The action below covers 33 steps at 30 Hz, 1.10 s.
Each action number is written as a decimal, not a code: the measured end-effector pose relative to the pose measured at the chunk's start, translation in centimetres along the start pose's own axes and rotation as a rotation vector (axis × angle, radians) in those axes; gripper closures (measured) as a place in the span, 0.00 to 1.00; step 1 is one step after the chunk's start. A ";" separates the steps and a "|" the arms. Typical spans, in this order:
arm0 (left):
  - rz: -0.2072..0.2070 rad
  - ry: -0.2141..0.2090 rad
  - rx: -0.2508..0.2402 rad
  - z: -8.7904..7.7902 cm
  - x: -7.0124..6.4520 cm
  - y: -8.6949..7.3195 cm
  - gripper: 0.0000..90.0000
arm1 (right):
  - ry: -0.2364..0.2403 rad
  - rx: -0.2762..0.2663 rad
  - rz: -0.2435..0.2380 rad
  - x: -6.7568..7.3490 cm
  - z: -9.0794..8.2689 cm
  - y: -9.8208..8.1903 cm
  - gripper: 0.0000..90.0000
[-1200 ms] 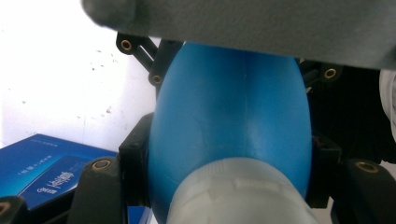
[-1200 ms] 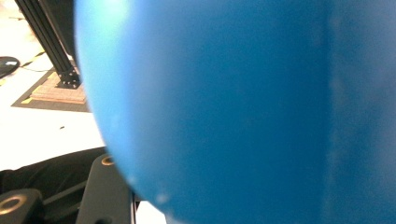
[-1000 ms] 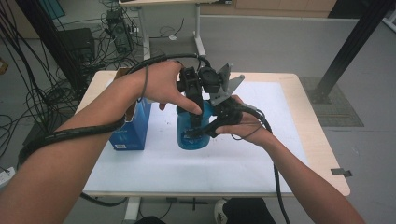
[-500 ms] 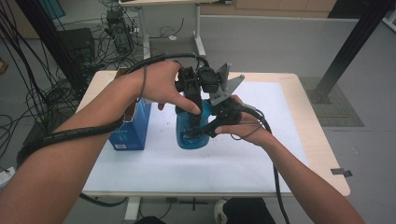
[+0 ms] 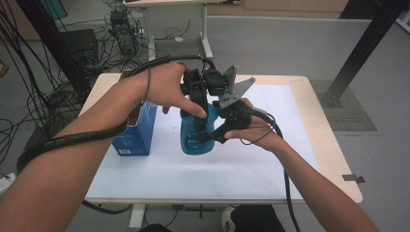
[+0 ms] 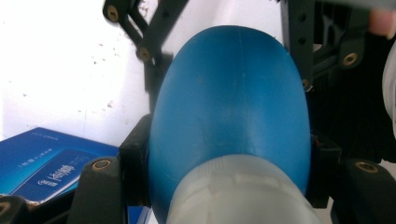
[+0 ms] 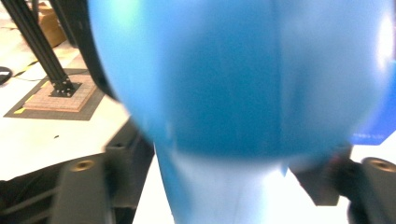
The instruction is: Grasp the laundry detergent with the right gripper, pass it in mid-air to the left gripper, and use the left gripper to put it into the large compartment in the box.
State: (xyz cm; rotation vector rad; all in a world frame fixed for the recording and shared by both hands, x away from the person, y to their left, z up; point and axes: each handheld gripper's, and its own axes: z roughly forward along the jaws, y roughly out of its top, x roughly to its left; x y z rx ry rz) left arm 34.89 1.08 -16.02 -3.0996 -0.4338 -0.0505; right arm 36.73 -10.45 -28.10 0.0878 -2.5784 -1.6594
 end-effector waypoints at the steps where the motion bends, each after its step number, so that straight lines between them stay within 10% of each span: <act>1: -0.007 -0.001 0.004 -0.1 0.1 0.0 0.41 | -0.003 0.021 0.025 -0.1 -0.2 -0.3 0.24; 9: -0.044 0.011 0.021 -0.6 0.6 0.0 0.41 | -0.076 0.084 0.112 -0.7 -1.8 -1.4 0.15; 19: -0.145 0.028 0.023 -2.2 1.6 -0.1 0.41 | -0.276 0.187 0.200 -1.2 -4.8 -3.3 0.05; 33: -0.487 0.053 0.042 -6.1 5.0 -1.6 0.41 | -0.350 0.305 0.325 -1.4 -8.8 -4.4 0.06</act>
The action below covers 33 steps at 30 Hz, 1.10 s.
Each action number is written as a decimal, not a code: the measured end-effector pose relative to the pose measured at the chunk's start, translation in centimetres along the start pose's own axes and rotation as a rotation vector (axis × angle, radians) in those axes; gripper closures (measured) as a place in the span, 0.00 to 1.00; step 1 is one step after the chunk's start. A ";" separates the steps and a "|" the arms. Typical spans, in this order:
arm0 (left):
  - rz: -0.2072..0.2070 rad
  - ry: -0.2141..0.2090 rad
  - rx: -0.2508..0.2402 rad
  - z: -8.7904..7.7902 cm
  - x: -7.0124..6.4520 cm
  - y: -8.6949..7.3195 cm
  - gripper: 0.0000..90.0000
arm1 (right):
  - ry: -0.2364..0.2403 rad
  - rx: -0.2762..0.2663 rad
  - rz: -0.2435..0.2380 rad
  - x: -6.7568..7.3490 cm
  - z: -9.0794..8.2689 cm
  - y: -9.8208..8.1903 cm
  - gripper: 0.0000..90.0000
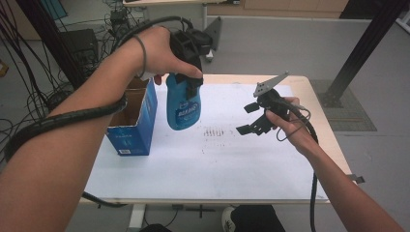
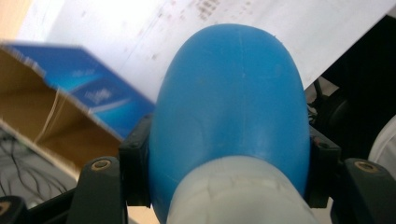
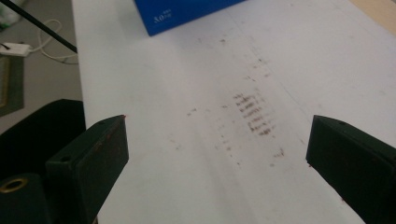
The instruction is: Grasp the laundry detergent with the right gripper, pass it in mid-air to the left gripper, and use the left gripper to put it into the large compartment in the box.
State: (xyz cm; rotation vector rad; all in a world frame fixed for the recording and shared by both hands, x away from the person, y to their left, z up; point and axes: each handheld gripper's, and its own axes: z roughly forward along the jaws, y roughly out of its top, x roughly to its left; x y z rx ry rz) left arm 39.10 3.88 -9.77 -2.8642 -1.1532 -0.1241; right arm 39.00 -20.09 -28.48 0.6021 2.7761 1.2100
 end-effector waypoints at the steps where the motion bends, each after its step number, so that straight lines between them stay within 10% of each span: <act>1: -0.051 -0.012 -0.009 -0.9 0.8 -0.2 0.41 | -0.015 0.002 0.005 0.0 -0.4 -0.1 0.06; 21: -0.565 0.008 -0.091 -7.6 8.8 -3.7 0.41 | -0.086 0.121 0.005 0.0 -1.8 -0.9 0.06; 33: -0.741 0.023 -0.110 -9.0 11.7 -5.4 0.41 | -0.084 0.129 0.000 0.1 -2.4 -0.6 0.06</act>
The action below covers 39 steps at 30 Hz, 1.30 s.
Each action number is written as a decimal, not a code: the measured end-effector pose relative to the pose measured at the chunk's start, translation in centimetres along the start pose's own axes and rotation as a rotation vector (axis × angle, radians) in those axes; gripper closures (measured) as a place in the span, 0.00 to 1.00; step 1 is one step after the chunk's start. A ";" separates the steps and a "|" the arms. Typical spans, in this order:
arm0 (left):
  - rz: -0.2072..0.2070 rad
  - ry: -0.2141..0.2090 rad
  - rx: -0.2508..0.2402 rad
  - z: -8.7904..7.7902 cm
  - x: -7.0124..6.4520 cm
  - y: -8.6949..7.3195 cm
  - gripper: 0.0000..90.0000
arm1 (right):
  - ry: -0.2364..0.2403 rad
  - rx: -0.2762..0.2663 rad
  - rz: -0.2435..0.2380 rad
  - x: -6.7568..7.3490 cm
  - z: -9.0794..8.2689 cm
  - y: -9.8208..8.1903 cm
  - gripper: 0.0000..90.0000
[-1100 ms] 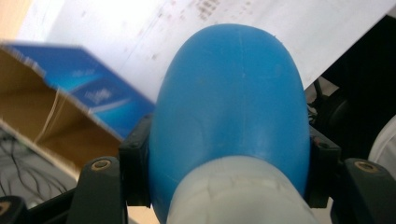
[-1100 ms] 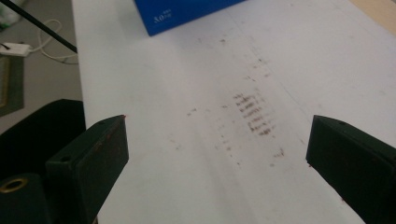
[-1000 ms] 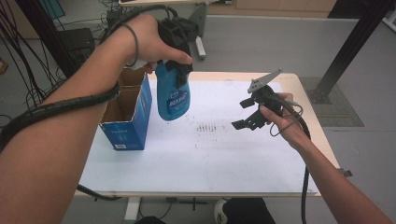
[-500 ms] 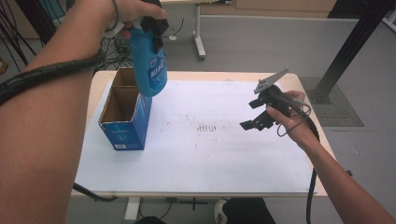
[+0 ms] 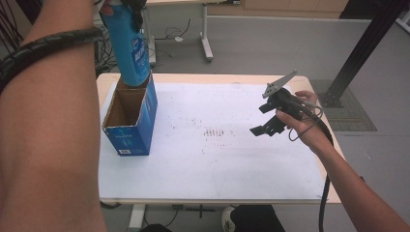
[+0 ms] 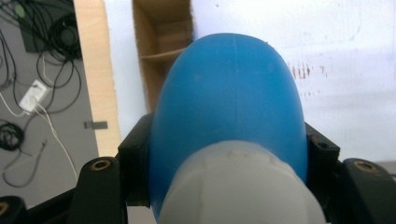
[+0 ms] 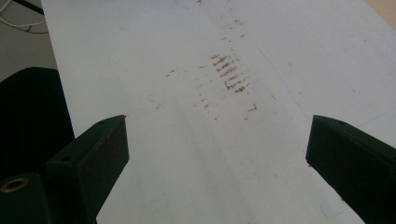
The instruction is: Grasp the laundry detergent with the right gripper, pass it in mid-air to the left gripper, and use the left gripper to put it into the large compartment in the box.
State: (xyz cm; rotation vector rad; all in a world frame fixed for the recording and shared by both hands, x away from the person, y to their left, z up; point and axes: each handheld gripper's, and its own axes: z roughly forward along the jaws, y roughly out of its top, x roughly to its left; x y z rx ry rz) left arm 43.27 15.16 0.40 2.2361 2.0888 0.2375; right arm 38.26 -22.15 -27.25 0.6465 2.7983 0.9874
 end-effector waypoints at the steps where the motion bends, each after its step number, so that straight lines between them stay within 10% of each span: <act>1: -0.035 -0.001 -0.004 0.1 0.6 0.1 0.41 | 0.000 0.000 -0.002 0.0 -0.1 0.0 0.06; 13: -0.142 0.008 -0.025 1.2 2.8 0.1 0.41 | 0.001 0.022 0.004 -0.1 -0.2 -0.4 0.07; 39: -0.200 -0.012 0.005 8.2 5.9 -0.6 0.41 | -0.006 0.028 -0.002 0.3 -0.3 -0.5 0.07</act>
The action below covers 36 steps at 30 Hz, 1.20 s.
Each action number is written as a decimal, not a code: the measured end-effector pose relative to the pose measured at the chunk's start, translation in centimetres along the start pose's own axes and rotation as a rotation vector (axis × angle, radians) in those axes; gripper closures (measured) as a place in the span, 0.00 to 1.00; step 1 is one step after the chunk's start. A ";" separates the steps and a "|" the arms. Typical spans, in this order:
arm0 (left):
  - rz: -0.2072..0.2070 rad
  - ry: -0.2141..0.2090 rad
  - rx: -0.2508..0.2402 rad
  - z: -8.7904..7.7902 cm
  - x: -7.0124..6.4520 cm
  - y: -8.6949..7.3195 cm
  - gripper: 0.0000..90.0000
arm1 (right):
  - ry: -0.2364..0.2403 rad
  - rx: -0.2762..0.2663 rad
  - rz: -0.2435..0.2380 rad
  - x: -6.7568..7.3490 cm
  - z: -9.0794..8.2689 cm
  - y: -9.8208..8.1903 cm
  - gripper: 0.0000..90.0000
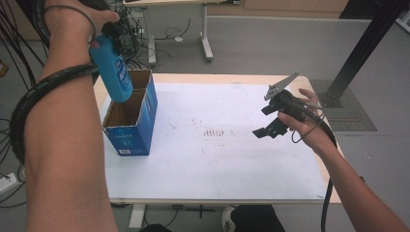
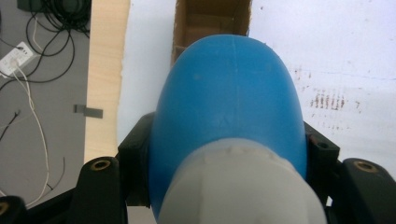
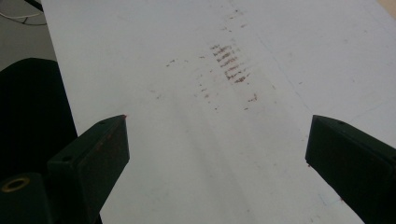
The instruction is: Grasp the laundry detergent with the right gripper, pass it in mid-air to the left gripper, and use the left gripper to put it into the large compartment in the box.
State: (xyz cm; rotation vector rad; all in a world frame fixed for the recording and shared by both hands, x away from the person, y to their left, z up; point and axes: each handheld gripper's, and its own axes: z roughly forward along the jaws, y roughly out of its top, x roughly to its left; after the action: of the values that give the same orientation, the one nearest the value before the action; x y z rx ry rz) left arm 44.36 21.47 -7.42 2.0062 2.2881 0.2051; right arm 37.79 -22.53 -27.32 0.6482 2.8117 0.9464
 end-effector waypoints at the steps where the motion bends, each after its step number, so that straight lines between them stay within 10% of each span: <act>1: 0.001 0.002 0.009 0.7 0.1 0.0 0.41 | -0.006 0.004 -0.001 0.0 -0.1 0.0 0.07; 36: 0.056 0.012 0.059 12.3 0.3 -0.6 0.41 | -0.030 0.039 -0.008 0.2 0.3 -0.2 0.07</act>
State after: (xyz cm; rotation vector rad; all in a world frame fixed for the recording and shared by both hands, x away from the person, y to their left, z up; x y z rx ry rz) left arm 45.65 22.23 -19.66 2.1046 2.2732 0.1552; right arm 37.59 -22.40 -27.67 0.6499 2.8107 0.8755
